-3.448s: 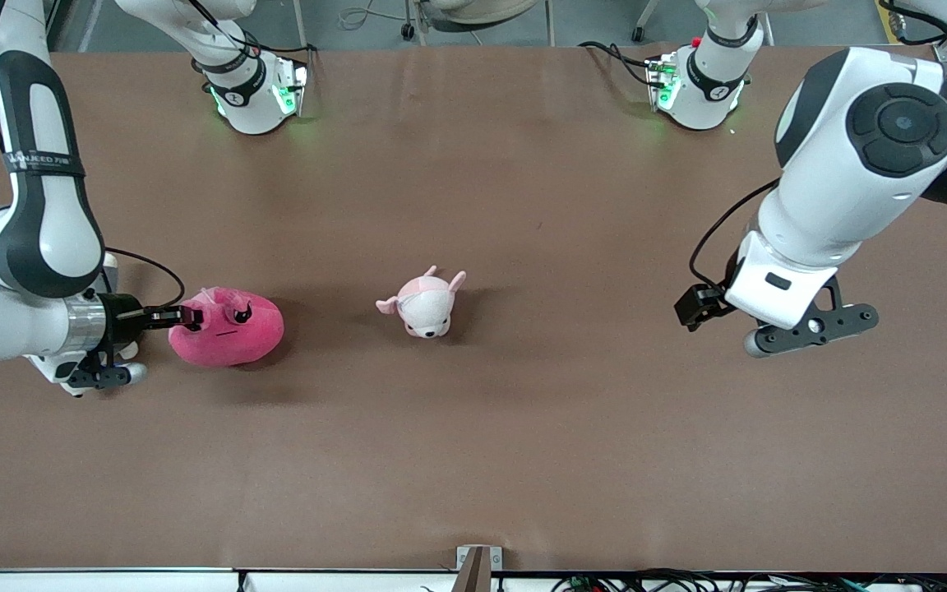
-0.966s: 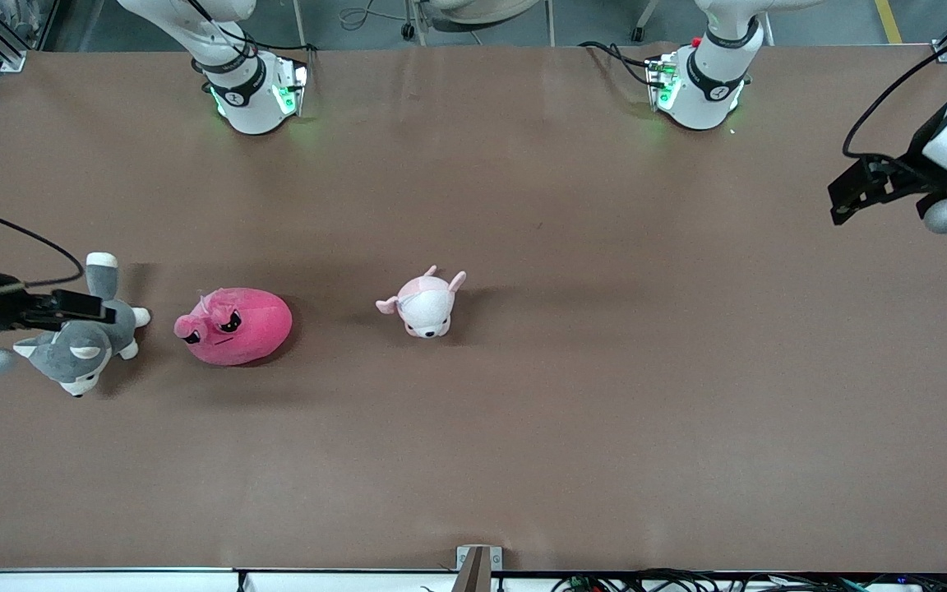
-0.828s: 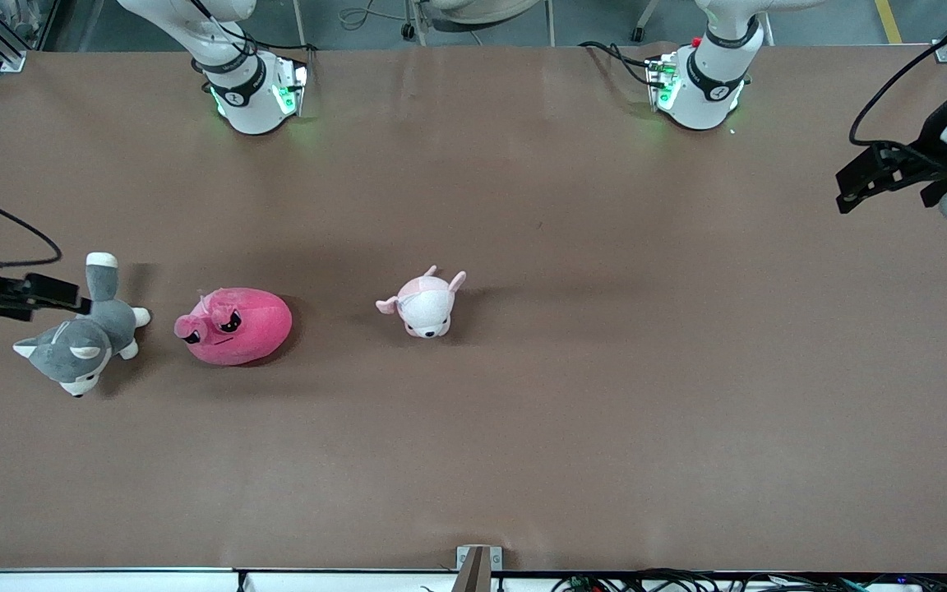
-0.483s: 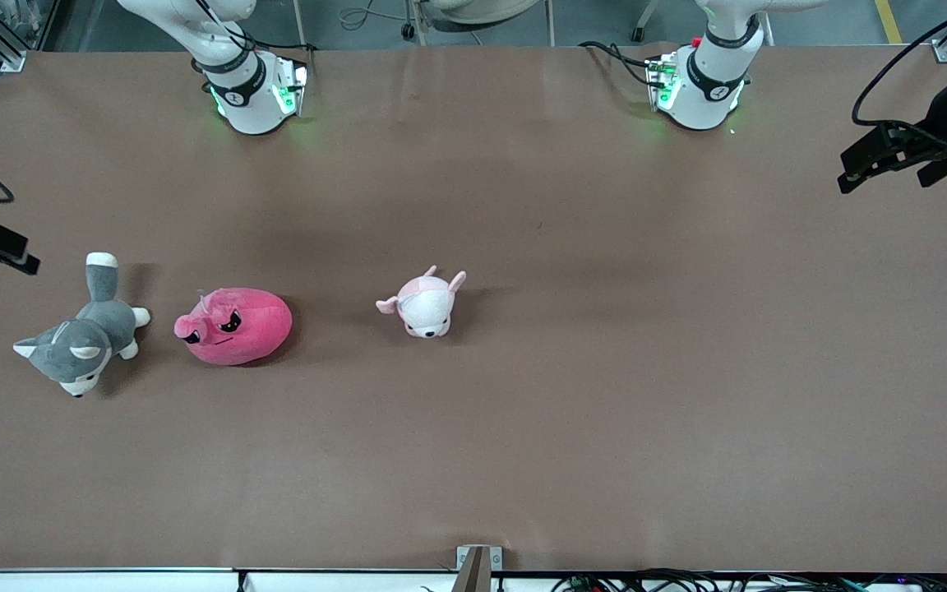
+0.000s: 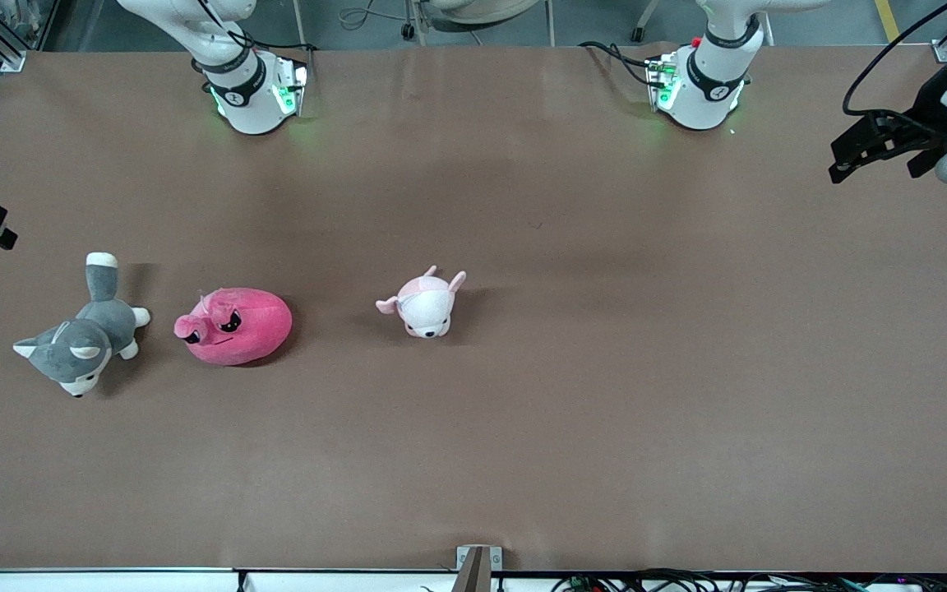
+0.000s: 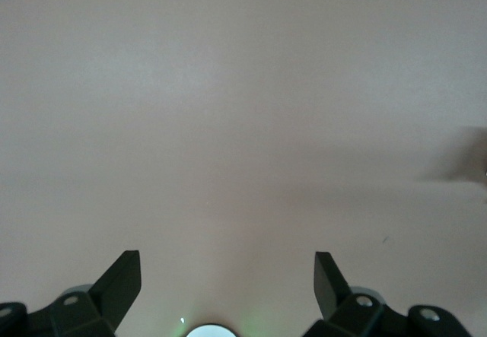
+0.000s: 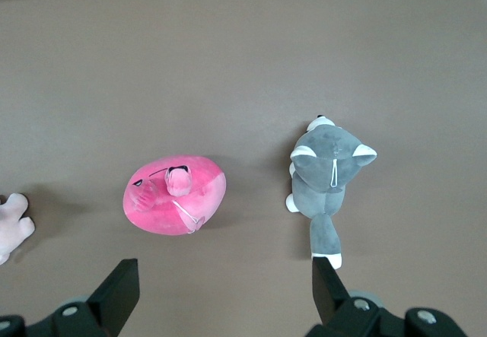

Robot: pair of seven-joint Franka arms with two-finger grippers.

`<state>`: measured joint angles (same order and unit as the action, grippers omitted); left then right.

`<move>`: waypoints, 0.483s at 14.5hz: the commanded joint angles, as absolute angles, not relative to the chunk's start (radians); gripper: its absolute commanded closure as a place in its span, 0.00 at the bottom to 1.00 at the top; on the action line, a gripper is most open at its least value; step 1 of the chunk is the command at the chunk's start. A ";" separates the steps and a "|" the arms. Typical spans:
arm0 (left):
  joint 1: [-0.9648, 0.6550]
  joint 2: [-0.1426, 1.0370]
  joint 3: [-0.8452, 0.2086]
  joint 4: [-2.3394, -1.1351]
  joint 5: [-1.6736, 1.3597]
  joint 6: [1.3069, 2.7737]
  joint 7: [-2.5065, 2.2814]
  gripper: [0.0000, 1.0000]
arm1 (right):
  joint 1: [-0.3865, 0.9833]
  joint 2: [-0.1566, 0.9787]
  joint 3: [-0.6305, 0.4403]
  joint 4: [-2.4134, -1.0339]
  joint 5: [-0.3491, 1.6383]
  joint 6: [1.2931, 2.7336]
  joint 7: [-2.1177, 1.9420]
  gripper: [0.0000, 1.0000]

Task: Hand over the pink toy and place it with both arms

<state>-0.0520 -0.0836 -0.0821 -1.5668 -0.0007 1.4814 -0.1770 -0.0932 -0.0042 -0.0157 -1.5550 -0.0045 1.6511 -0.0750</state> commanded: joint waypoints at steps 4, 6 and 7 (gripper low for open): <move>-0.061 -0.110 -0.084 -1.618 -0.003 1.522 -0.158 0.00 | -0.089 -0.095 -0.012 -1.680 -0.029 1.683 -0.043 0.00; -0.061 -0.094 -0.084 -1.591 -0.003 1.519 -0.160 0.00 | -0.092 -0.092 -0.014 -1.680 -0.029 1.683 -0.043 0.00; -0.063 -0.092 -0.084 -1.591 -0.003 1.519 -0.160 0.00 | -0.092 -0.091 -0.015 -1.680 -0.029 1.681 -0.044 0.00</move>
